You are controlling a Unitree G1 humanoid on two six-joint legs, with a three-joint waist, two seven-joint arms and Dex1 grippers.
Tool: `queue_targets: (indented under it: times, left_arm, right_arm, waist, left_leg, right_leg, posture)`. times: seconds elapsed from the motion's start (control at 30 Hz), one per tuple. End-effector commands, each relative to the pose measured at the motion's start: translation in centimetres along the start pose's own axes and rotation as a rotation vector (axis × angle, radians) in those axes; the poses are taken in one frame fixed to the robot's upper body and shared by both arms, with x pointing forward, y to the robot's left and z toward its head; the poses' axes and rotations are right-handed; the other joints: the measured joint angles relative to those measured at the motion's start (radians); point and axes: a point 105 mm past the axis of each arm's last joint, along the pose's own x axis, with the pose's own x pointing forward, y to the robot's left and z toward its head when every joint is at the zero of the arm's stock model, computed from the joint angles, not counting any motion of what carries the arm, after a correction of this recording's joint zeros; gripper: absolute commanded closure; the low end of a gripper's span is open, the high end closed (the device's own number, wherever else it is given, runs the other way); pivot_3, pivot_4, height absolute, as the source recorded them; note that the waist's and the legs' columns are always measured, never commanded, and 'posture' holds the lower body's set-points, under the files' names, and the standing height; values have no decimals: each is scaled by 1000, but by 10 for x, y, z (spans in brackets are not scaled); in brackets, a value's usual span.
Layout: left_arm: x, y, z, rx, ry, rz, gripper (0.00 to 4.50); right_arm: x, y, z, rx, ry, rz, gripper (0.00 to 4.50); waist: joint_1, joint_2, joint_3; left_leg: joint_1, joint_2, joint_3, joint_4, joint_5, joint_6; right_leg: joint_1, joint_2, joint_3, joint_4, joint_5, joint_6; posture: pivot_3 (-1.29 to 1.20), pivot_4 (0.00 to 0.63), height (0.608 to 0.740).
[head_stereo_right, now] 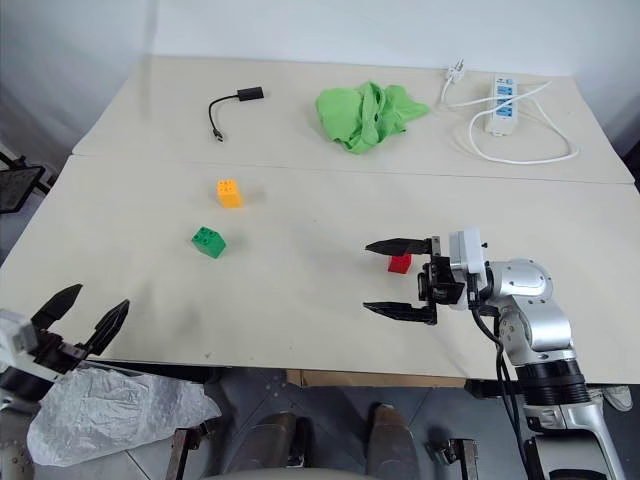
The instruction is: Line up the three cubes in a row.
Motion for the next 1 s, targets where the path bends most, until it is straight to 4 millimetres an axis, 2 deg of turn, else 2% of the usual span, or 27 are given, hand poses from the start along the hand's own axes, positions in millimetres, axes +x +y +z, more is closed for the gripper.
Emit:
queue_targets:
  times: [0.03,0.13,0.3,0.47,0.6,0.67,0.87,1.0]
  left_arm:
    - [30,-15,17,4,-72,-26,0]
    - [52,-24,23,-12,-116,-59,0]
    - [91,-34,15,-37,-103,-109,0]
    - [118,-29,5,-20,-56,-65,0]
    - [129,-44,-1,-22,-28,-141,866]
    - [132,-49,-1,-35,-23,-176,1492]
    - [134,-46,-1,-29,-14,-188,3161]
    - [135,-43,2,-40,-25,-178,3161]
  right_arm:
    - [-7,-2,12,-47,-4,-8,56]
    - [-8,1,12,-29,6,6,56]
    - [-4,3,11,-21,10,0,56]
    - [2,6,11,-26,7,-6,56]
    - [4,9,11,-23,3,-22,0]
    - [4,10,11,-21,5,-29,0]
    - [3,11,11,-23,8,-46,0]
    - [2,10,11,-26,9,-57,0]
  waist:
    - [0,0,0]
    - [-2,0,0]
    - [-3,0,0]
    - [-1,0,0]
    - [-1,0,0]
    - [0,0,0]
    - [1,0,0]
    - [3,-1,0]
  left_leg:
    - [0,0,0,0,0,0]
    - [0,0,-1,0,0,0]
    - [-1,1,0,0,0,0]
    - [-1,1,0,0,0,1]
    - [0,1,0,0,0,1]
    - [0,1,0,0,0,1]
    - [1,2,-1,2,1,1]
    - [0,1,-2,2,1,1]
  right_leg:
    - [0,0,-1,0,0,0]
    - [2,1,-3,1,0,1]
    - [2,8,-7,0,0,1]
    - [3,11,-7,-1,1,1]
    - [3,10,-7,-1,1,1]
    - [3,10,-7,-1,1,2]
    - [5,10,-7,-1,1,2]
    - [5,10,-8,-1,1,2]
  posture:
    - [0,150,740]
    - [0,150,740]
    - [0,150,740]
    - [0,150,740]
    - [0,150,740]
    - [0,150,740]
    - [0,150,740]
    - [0,150,740]
